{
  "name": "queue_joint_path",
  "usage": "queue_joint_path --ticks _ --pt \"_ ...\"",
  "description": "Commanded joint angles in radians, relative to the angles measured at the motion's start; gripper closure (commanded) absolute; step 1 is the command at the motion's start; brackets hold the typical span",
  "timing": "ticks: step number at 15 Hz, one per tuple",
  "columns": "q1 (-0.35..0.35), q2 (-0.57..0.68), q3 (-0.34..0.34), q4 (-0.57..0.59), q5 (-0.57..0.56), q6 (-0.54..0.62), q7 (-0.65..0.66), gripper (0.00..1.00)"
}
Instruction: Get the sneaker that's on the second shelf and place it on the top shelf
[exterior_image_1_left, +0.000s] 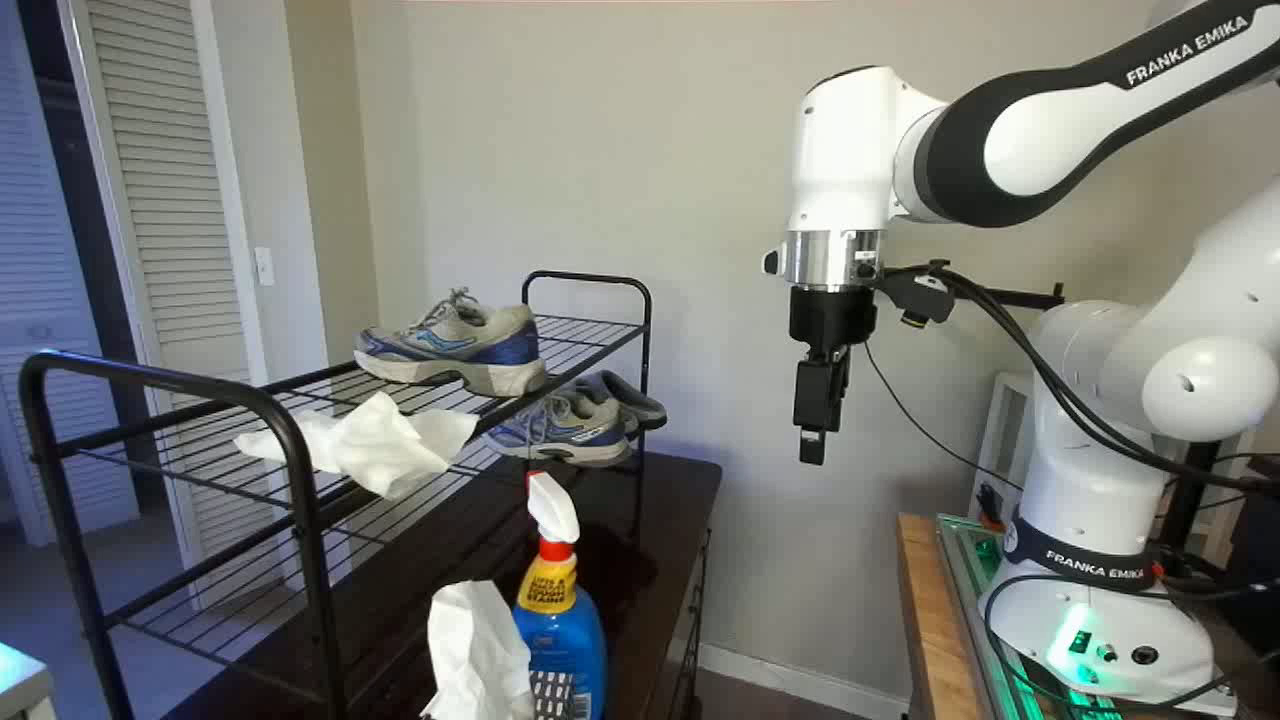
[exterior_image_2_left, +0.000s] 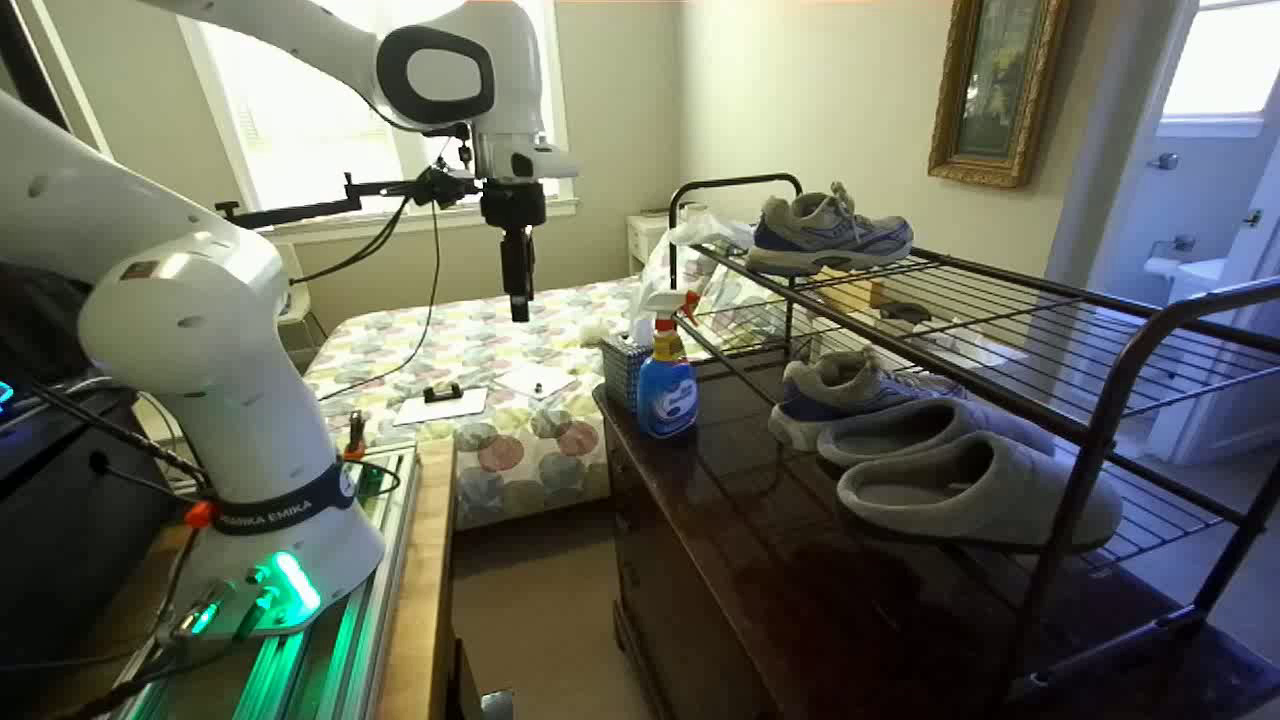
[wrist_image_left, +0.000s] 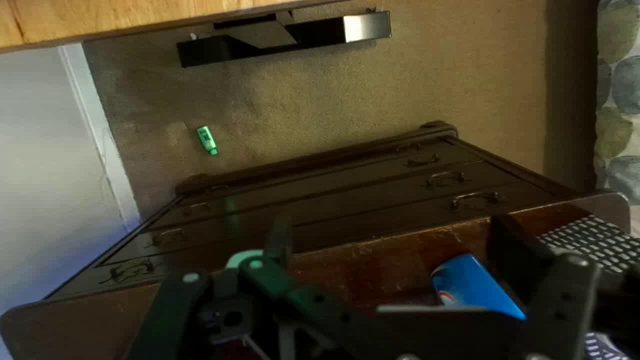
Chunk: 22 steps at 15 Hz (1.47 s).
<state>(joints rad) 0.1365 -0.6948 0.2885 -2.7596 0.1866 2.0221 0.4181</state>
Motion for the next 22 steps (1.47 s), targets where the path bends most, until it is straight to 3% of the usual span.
queue_joint_path --ticks 1,3,7,14,17,22 --pt "0.005 0.001 -0.005 0.001 -0.004 -0.001 0.003 0.0" --pt "0.0 -0.001 -0.014 0.001 -0.017 0.031 -0.024 0.0" --pt "-0.044 -0.008 -0.031 0.004 -0.204 0.153 -0.155 0.0" --pt "-0.099 0.068 -0.195 0.039 -0.46 0.323 -0.522 0.0" --pt "-0.089 0.135 -0.249 0.069 -0.502 0.454 -0.658 0.0" --pt "-0.018 0.266 -0.309 0.073 -0.478 0.707 -0.87 0.0"
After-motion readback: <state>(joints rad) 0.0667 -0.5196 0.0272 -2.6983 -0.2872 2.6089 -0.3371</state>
